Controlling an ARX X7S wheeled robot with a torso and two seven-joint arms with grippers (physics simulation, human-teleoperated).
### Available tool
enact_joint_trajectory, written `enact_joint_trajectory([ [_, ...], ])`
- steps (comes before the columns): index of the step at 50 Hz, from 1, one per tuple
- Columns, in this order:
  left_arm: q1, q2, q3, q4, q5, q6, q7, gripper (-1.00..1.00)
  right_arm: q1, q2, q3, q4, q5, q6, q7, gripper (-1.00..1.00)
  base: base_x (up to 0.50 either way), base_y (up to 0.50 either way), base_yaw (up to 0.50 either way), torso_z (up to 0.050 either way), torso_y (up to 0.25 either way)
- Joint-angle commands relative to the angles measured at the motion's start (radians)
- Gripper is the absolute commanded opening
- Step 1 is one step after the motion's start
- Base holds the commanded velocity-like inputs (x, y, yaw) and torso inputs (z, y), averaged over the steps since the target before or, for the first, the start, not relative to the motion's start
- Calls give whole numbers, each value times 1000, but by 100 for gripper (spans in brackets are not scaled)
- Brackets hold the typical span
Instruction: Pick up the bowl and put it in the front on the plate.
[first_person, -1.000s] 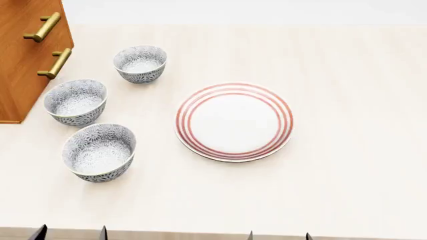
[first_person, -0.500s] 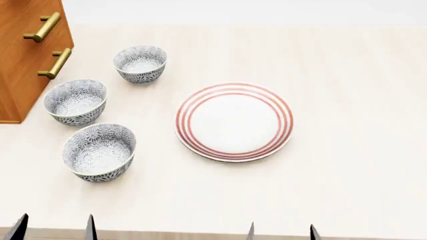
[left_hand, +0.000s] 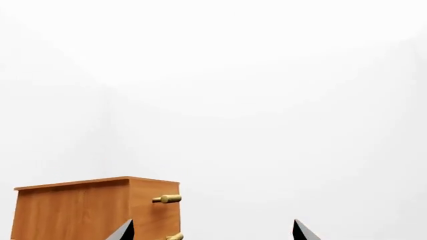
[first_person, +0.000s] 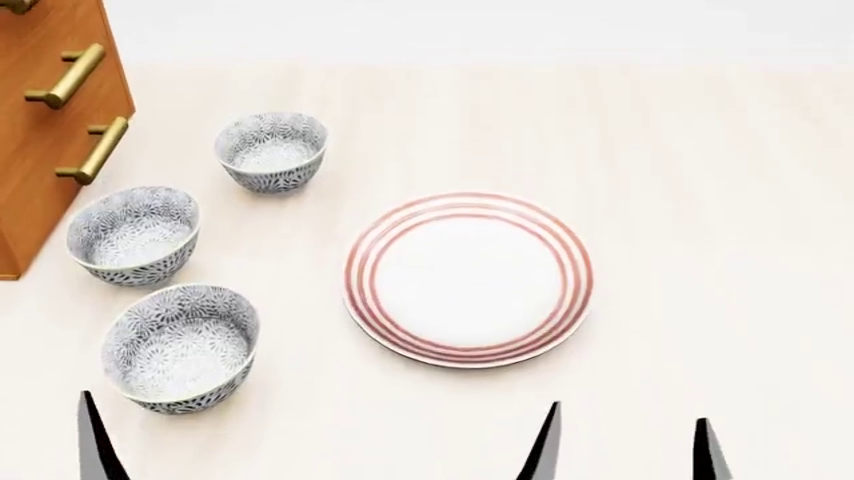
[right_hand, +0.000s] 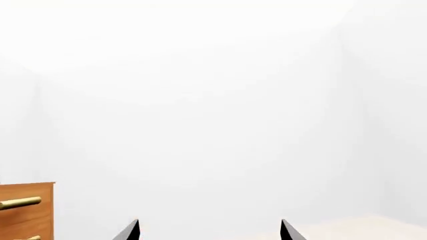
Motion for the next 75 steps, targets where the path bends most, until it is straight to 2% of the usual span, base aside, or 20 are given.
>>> enact_joint_trajectory([
  [1,3,-6,-3,19,23,27,-24,100,-4,7,-10,-12,13,-51,0,100,500,0,0,0,0],
  [46,6,-44,47,45,35,6,-77,100,7,56,-57,-29,32,-69,42,100,500,0,0,0,0],
  [54,7,-50,55,46,35,2,-84,100,5,61,-64,-24,26,-100,41,100,37,0,0,0,0],
  [75,2,-65,73,40,26,-9,-98,100,12,73,-75,-21,14,-95,64,100,0,496,0,0,0],
])
